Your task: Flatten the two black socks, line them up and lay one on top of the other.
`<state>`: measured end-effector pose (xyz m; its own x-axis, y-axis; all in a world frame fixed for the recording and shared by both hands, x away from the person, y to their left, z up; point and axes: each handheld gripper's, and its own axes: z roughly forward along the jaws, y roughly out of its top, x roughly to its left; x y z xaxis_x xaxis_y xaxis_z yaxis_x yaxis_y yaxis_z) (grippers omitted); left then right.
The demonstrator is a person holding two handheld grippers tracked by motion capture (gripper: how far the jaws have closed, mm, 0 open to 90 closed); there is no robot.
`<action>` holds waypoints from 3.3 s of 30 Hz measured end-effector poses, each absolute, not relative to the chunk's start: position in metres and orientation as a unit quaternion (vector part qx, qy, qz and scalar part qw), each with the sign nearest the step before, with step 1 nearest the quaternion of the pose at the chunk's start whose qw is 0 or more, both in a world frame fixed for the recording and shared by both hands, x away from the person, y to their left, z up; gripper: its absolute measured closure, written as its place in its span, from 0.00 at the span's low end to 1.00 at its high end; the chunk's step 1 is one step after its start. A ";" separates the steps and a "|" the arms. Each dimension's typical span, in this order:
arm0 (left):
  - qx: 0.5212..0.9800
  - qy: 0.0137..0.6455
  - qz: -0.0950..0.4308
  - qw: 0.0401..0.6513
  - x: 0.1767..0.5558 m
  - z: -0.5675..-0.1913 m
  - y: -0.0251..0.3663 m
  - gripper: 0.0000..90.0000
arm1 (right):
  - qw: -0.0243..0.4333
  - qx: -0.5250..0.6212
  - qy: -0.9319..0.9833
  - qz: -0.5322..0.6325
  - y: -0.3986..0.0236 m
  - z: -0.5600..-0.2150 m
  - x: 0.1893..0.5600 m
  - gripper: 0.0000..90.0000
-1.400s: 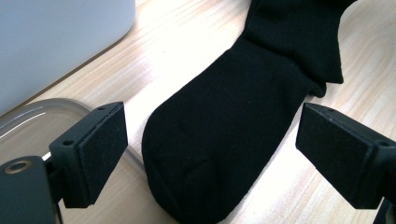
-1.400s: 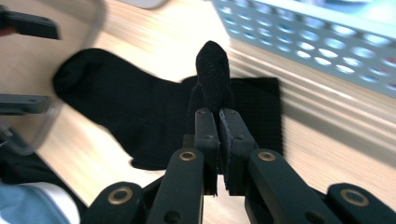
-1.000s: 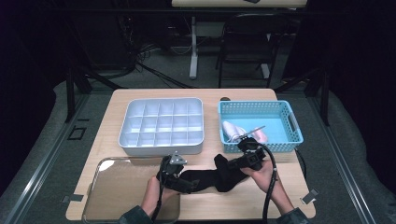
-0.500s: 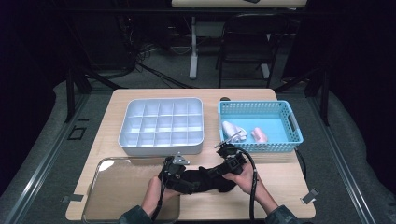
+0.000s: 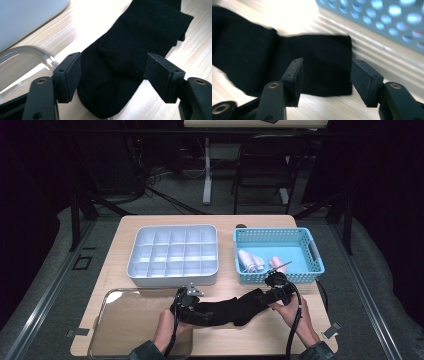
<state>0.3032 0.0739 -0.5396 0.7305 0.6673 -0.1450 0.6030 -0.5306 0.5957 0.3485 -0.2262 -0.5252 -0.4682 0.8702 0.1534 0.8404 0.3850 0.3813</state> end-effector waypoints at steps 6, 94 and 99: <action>0.889 0.340 0.053 0.303 0.300 -0.549 0.059 0.46 | 0.025 0.513 0.834 0.203 -0.221 -0.535 0.354 0.43; 0.895 0.346 0.038 0.280 0.317 -0.558 0.069 0.75 | 0.041 0.529 0.835 0.145 -0.248 -0.541 0.362 0.76; 0.895 0.352 0.037 0.273 0.318 -0.559 0.069 0.70 | 0.037 0.537 0.829 0.152 -0.250 -0.540 0.361 0.86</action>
<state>0.3175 0.0693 -0.5595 0.7501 0.6494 -0.1250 0.6086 -0.6038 0.5148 0.3612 -0.2503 -0.5405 -0.4200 0.9019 0.1011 0.8791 0.3767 0.2919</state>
